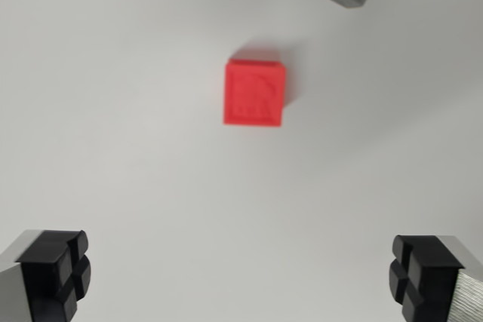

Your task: Destack cube

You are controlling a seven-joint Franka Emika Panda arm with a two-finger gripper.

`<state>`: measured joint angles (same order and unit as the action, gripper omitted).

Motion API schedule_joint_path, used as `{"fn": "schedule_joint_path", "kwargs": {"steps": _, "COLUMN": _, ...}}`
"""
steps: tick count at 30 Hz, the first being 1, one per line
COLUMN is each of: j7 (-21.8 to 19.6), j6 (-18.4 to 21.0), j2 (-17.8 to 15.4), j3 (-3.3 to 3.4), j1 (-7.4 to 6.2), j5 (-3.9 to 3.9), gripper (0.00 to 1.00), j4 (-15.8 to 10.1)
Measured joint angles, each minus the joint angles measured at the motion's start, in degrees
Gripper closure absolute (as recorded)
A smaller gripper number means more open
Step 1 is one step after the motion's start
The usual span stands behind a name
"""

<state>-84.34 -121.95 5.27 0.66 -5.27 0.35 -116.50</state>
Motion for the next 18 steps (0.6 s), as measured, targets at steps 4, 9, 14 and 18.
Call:
{"fn": "schedule_joint_path", "kwargs": {"steps": 4, "j7": 0.0, "j6": 0.8, "j2": -0.4, "j3": 0.0, "j1": 0.0, "j5": 0.0, "gripper": 0.0, "j4": 0.5}}
{"fn": "schedule_joint_path", "kwargs": {"steps": 9, "j7": 0.0, "j6": 1.5, "j2": -0.6, "j3": 0.0, "j1": 0.0, "j5": 0.0, "gripper": 0.0, "j4": 0.9}}
{"fn": "schedule_joint_path", "kwargs": {"steps": 14, "j7": 0.0, "j6": 1.6, "j2": -0.7, "j3": 0.0, "j1": 0.0, "j5": 0.0, "gripper": 0.0, "j4": 1.0}}
{"fn": "schedule_joint_path", "kwargs": {"steps": 18, "j7": 0.0, "j6": 1.6, "j2": -0.7, "j3": 0.0, "j1": 0.0, "j5": 0.0, "gripper": 0.0, "j4": 1.0}}
